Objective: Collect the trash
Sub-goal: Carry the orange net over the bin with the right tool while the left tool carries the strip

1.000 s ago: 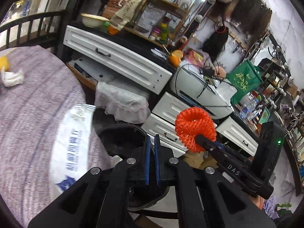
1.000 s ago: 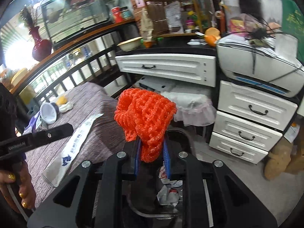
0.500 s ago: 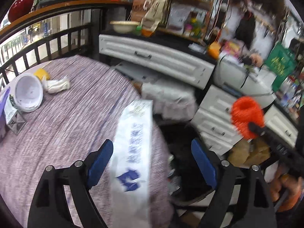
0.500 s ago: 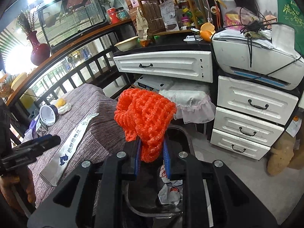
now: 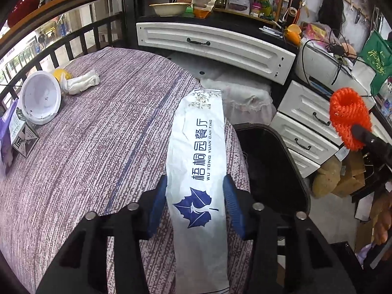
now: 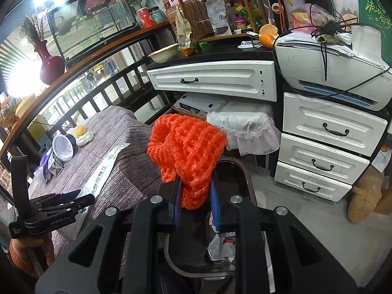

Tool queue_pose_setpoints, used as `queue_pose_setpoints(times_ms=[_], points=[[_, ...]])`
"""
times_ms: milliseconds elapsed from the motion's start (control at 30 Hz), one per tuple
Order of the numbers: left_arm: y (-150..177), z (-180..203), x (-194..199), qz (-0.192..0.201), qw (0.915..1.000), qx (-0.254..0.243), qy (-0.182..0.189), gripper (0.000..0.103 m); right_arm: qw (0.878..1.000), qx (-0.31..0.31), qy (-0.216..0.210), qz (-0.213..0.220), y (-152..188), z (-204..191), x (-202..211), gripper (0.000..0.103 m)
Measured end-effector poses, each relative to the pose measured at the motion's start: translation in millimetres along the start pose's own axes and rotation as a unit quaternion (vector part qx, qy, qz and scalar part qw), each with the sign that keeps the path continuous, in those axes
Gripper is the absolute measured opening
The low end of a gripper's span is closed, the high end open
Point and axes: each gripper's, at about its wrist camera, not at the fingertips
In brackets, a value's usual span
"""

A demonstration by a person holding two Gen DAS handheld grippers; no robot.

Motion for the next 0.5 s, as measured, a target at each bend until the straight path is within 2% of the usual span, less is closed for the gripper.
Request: queue_pose_setpoints(times_ms=[100,133,167,233,400,500], points=[[-2,3,7,0.016,0.9999,-0.003,0.004,0.023,1.0,0.001,0.001,0.001,-1,1,1,0.02],[-3,4,10,0.019,0.9997,-0.002,0.013,0.007,1.0,0.0,0.001,0.002,-2,2,0,0.02],[-4,6,10,0.021,0.9996,0.0,0.021,0.003,1.0,0.0,0.001,0.003,-2,2,0,0.02],[-6,8,16,0.035,0.9981,0.014,0.049,0.003,1.0,-0.001,0.002,0.005,-2,3,0,0.02],[-16,25,24,0.056,0.9962,0.005,0.067,0.003,1.0,-0.004,0.004,0.01,-3,5,2,0.02],[-22,42,21,0.054,0.9947,0.001,0.088,0.003,1.0,-0.005,0.007,0.014,-3,6,4,0.02]])
Point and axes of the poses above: each gripper's, at about its wrist camera, not at the fingertips, and x roughly against the way its jaws point, z to its right, y to its underside, and after that the axes turned 1 degree about z, right-handed
